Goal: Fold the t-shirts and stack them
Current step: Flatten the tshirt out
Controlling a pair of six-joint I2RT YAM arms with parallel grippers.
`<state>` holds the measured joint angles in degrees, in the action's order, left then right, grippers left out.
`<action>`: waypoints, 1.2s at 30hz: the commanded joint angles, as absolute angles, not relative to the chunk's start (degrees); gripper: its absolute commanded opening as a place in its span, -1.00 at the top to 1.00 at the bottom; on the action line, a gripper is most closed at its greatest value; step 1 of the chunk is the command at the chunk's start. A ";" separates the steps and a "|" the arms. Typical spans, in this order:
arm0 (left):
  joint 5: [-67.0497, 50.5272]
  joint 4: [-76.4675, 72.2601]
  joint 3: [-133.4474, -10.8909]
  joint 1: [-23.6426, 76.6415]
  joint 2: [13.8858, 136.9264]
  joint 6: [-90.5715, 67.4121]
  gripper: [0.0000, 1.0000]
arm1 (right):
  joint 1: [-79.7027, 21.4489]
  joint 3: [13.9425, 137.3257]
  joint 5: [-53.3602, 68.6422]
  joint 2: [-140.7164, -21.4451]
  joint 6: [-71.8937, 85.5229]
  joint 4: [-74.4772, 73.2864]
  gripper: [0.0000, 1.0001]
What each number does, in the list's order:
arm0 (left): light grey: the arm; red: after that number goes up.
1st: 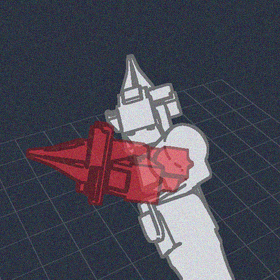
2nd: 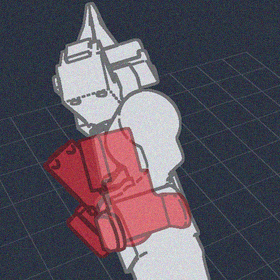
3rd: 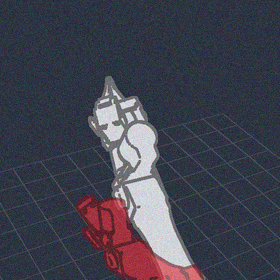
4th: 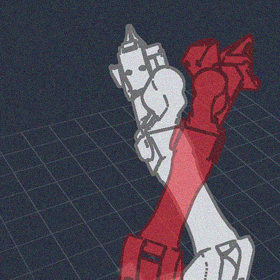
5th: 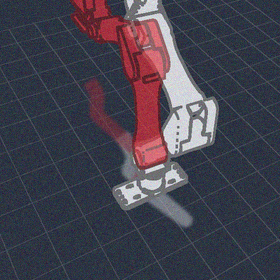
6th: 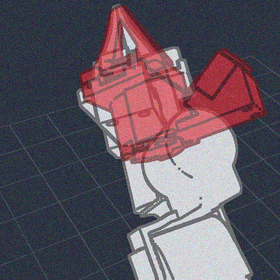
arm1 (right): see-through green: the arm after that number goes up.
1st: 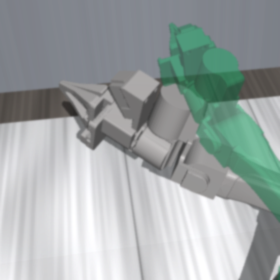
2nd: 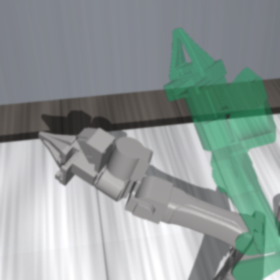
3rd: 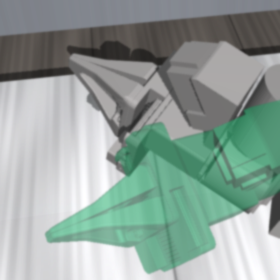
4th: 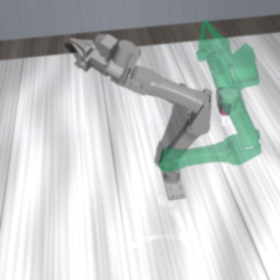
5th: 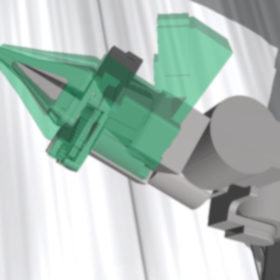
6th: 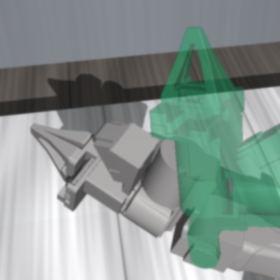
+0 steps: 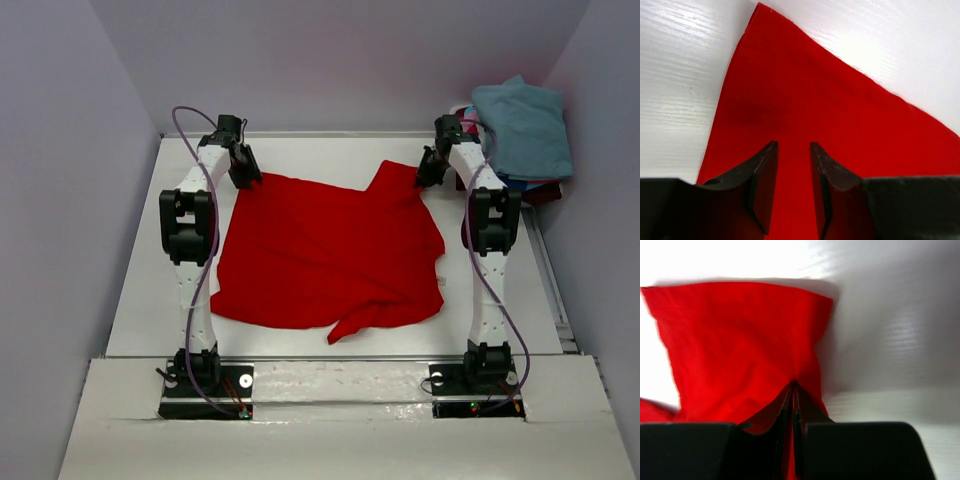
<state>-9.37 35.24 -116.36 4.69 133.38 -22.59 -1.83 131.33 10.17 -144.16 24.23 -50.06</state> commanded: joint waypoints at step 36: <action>-13.71 42.98 -111.72 5.36 133.16 -20.13 0.15 | -6.59 150.20 -3.16 -155.92 13.28 -45.36 -0.39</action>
<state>-11.66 39.40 -115.13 4.91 135.55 -20.08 -6.35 149.21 -1.80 -154.26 16.19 -49.50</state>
